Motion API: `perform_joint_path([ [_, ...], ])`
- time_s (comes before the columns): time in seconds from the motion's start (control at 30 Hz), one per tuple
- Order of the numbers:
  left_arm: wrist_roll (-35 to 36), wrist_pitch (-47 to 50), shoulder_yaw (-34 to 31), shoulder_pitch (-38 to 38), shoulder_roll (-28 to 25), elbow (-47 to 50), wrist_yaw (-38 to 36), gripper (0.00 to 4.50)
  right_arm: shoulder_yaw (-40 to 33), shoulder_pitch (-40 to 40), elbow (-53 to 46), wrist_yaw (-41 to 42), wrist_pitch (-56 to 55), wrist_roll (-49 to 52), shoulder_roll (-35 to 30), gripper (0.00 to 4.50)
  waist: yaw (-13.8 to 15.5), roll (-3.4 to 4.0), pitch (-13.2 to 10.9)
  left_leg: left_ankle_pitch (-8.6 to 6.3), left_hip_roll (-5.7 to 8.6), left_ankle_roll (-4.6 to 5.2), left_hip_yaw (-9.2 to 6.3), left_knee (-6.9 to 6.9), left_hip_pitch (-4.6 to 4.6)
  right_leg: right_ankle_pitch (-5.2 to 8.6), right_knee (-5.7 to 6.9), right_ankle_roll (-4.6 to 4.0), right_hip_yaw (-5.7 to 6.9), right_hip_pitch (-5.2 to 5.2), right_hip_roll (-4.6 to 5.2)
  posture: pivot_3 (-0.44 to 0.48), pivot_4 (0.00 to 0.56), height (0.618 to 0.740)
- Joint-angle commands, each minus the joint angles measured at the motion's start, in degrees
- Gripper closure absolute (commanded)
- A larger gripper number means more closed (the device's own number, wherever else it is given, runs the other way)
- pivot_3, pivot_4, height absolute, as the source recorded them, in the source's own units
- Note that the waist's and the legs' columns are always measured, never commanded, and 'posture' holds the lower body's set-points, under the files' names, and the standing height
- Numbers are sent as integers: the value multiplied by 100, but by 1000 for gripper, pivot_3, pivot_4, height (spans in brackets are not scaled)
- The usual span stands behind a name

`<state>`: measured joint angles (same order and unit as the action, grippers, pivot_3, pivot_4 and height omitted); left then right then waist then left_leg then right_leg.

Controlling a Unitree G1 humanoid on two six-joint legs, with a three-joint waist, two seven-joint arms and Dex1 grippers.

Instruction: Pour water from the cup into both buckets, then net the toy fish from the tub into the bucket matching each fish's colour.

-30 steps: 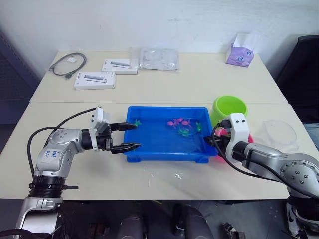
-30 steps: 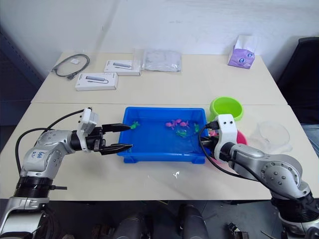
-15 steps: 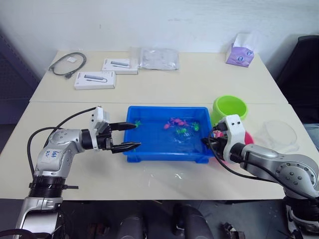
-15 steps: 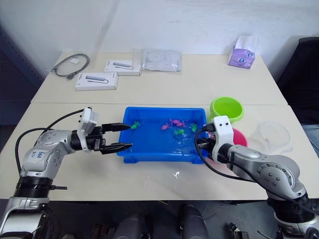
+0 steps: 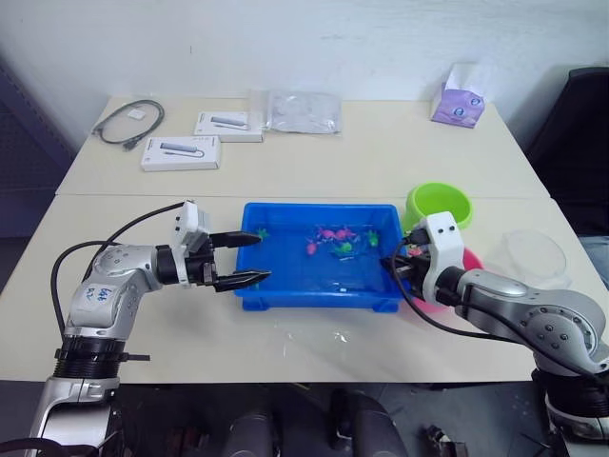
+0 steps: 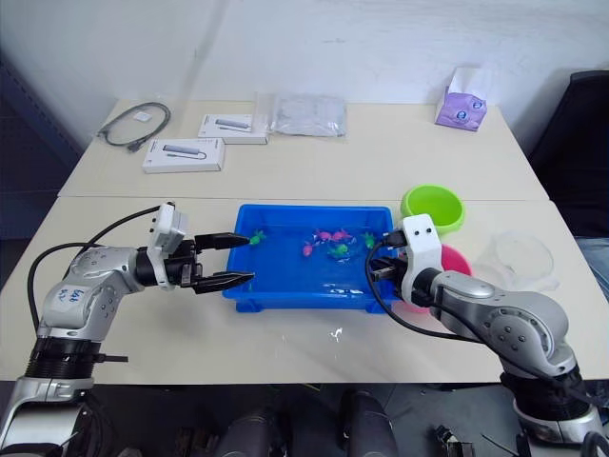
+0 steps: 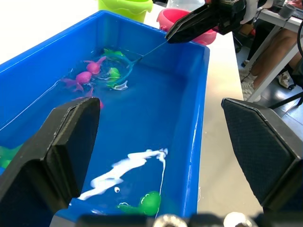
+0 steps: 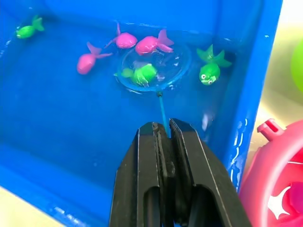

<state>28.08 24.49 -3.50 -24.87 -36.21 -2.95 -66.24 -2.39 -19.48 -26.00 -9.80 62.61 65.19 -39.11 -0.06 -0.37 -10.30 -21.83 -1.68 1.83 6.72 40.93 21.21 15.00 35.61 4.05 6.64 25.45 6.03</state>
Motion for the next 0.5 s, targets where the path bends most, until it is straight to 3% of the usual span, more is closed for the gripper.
perform_joint_path([
  [0.03, 149, 2, -156, 19, -52, 178, -1, 83, -308, 152, -552, 398, -50, -84, -221, 4500, -1, 0, 0, 0, 0, 0, 0, 0, 0, 0, 0, 0, 0, 0, -1, 0, 150, 740],
  [0.27, 172, 8, -171, 30, -78, 199, -14, 83, -646, 616, -998, 1033, -174, -191, -477, 4500, 7, 0, 0, 0, 1, 0, 0, 0, 0, -2, -4, 3, -2, 0, -3, 0, 150, 740],
  [0.5, 426, 197, -224, -133, -109, 283, -124, 83, -1839, 1622, -1736, 1906, -663, -36, -739, 4500, 44, 0, 0, -1, 1, 0, -1, -1, 0, -2, -5, 4, -3, -1, -15, 0, 150, 740],
])
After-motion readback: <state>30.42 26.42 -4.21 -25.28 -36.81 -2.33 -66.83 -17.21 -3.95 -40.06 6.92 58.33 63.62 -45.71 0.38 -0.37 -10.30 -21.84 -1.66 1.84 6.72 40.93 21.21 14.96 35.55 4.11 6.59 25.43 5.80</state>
